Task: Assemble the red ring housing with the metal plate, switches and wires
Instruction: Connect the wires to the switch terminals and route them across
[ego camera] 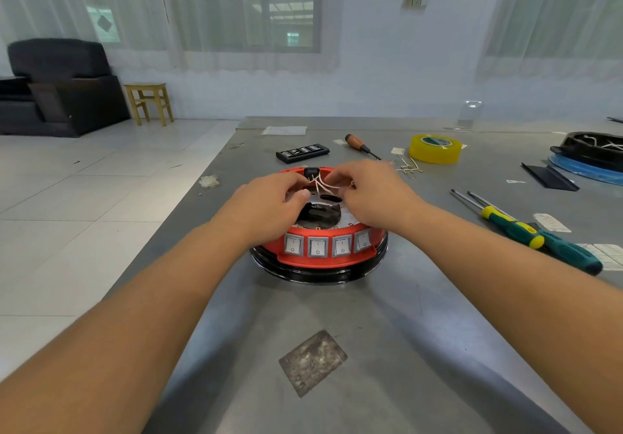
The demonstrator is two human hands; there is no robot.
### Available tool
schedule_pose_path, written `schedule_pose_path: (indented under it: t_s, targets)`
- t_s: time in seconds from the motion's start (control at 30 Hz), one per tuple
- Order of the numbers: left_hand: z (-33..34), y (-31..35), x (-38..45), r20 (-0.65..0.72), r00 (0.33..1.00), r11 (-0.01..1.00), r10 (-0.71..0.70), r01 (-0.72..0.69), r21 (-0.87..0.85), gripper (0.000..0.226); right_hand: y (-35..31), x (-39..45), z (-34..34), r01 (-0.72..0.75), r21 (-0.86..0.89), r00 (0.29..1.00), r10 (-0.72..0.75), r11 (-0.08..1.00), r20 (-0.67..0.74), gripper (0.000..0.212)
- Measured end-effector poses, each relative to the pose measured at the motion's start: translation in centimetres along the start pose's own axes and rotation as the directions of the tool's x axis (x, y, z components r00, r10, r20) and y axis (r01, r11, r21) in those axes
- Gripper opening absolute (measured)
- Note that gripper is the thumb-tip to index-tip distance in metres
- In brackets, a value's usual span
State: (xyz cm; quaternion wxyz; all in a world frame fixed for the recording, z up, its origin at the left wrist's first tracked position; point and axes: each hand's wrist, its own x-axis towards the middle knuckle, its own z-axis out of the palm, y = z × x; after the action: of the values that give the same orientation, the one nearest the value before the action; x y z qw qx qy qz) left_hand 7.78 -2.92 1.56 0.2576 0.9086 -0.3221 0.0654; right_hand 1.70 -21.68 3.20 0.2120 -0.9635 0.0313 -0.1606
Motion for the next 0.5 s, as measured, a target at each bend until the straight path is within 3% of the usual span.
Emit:
schedule_pose_path:
  t_s: [0.2, 0.5]
  targets:
    - [0.7, 0.5, 3.9, 0.121, 0.992, 0.998, -0.032, 0.025, 0.060, 0.051, 1.6, 0.2, 0.1, -0.069, 0.007, 0.993, 0.070, 0.998, -0.095, 0.030]
    - [1.9, 1.0, 5.7, 0.239, 0.970, 0.977, 0.034, -0.083, 0.197, 0.058, 2.0, 0.3, 0.1, -0.207, -0.197, 0.977, 0.191, 0.958, -0.094, 0.026]
